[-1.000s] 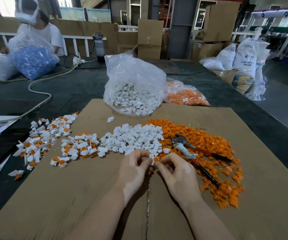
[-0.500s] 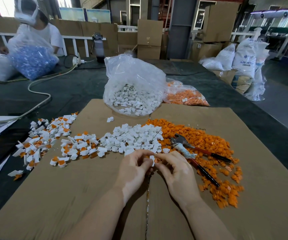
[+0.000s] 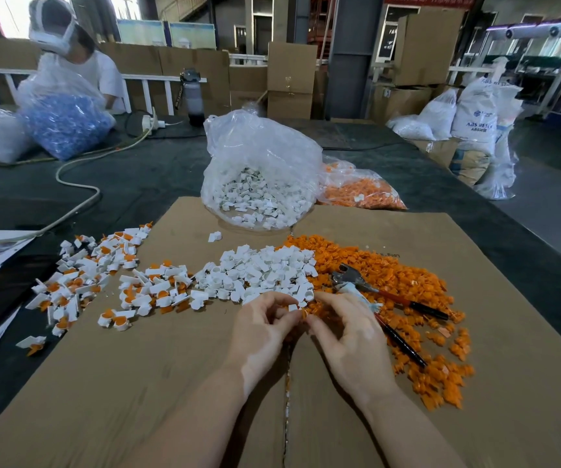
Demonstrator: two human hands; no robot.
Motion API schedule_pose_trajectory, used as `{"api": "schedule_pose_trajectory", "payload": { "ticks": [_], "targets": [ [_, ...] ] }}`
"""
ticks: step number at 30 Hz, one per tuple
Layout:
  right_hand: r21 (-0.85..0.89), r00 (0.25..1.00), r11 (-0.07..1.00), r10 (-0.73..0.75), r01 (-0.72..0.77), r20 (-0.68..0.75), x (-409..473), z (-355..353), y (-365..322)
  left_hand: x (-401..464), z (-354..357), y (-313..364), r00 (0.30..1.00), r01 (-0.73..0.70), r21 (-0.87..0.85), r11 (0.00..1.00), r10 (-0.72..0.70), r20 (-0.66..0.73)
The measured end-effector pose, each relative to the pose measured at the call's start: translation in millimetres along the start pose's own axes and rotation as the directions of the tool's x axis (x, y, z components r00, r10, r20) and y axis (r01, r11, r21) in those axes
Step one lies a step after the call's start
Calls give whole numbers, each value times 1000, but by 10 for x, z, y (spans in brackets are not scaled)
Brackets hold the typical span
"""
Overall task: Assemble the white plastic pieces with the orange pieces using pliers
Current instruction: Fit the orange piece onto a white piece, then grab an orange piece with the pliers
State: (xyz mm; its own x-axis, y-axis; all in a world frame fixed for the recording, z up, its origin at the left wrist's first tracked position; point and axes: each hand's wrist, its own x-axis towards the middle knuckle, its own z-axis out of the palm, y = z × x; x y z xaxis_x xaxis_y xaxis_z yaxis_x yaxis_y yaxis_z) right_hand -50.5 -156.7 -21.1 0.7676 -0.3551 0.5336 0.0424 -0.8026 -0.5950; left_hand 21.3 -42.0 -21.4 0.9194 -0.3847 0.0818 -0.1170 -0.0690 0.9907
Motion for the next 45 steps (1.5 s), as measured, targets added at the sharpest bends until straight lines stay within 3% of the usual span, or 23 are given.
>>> {"api": "schedule_pose_trajectory", "payload": {
  "ticks": [3, 6, 8, 13, 16, 18, 22, 27, 32, 38, 42, 45],
  "targets": [
    [-280, 989, 952, 99, -125, -106, 121, -129, 69, 20, 4, 9, 1000, 23, -5, 1000, -23, -7],
    [-601, 896, 733, 439, -319, 59, 309, -310, 196, 45, 5, 6, 999, 48, -11, 999, -48, -8],
    [-696, 808, 640, 570, -325, 148, 385, -380, 251, 54, 7, 12, 997, 73, -40, 996, -74, -15],
    [-772, 840, 596, 519, -222, 160, 444, -434, 275, 90, 10, 39, 992, 124, -102, 987, -127, -19],
    [-749, 874, 637, 454, -182, 173, 486, -480, 208, 109, 9, 106, 987, 151, -152, 977, -158, -31],
    [-663, 877, 724, 430, -191, 216, 516, -497, 123, 124, -1, 174, 982, 178, -247, 952, -188, -20],
    [-290, 798, 904, 417, -314, 435, 545, -513, -103, 216, -30, 276, 980, 175, -305, 936, -195, -38],
    [-8, 657, 875, 369, -484, 657, 517, -544, -287, 318, -89, 286, 966, 188, -311, 931, -233, -112],
    [39, 560, 817, 359, -576, 747, 507, -542, -342, 357, -149, 228, 958, 189, -274, 943, -238, -160],
    [24, 561, 836, 347, -549, 752, 459, -497, -397, 347, -137, 206, 943, 212, -359, 909, -287, -170],
    [-95, 683, 933, 320, -346, 656, 432, -437, -404, 337, -128, 199, 939, 210, -362, 908, -290, -183],
    [-109, 742, 949, 300, -296, 600, 402, -414, -404, 309, -115, 219, 942, 206, -366, 907, -285, -176]
  ]
}}
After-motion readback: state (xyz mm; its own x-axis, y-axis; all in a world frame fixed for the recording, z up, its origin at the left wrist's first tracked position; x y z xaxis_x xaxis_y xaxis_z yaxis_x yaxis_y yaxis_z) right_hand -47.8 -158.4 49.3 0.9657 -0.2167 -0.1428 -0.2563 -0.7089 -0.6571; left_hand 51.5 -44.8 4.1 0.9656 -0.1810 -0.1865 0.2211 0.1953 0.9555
